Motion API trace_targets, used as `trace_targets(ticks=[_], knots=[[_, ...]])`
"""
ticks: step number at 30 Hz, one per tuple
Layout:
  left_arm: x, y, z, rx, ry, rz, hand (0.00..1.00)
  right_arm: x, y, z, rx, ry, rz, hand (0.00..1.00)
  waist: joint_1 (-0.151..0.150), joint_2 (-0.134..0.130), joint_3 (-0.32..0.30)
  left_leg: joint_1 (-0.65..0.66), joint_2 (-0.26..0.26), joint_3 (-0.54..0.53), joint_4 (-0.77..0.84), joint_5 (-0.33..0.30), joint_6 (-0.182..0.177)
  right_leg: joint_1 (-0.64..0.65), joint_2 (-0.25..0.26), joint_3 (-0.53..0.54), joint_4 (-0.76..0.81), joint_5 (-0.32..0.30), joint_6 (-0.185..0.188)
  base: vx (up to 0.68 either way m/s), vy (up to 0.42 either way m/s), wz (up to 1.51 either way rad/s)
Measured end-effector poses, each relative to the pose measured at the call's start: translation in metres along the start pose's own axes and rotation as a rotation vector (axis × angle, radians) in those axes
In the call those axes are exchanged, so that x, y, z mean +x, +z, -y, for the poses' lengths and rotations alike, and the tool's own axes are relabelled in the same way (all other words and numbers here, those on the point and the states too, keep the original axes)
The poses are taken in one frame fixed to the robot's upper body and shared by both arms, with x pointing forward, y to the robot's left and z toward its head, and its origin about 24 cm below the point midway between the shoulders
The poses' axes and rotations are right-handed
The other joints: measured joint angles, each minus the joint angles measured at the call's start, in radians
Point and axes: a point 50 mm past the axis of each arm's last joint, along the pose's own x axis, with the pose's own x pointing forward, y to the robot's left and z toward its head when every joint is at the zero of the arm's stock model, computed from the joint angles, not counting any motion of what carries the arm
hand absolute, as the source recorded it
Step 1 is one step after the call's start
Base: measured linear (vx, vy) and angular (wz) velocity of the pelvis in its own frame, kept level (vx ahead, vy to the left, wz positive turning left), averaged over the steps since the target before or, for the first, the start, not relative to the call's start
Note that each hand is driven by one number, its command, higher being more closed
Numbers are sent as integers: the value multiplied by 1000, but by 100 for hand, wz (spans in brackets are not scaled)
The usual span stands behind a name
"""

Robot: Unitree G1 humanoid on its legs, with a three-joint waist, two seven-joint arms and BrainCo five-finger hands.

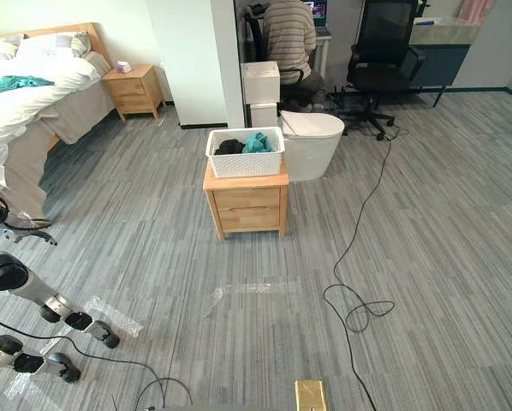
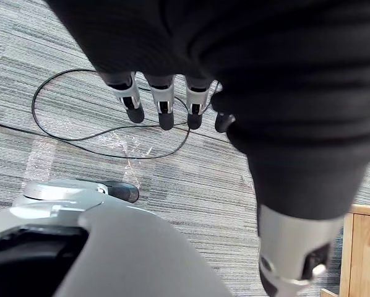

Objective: Pick up the laundry basket with both hands and put the clothes into the washing machine.

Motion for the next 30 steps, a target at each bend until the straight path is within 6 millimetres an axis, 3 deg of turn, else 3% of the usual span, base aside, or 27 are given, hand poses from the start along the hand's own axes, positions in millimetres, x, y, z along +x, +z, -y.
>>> trace_targets(ticks=[30], knots=[[1, 5, -1, -11, 2, 20, 0, 0, -1, -2, 28, 2, -6, 0, 25, -12, 17, 9, -1, -1, -1, -1, 0, 15, -1, -9, -12, 0, 0, -20, -11, 1]])
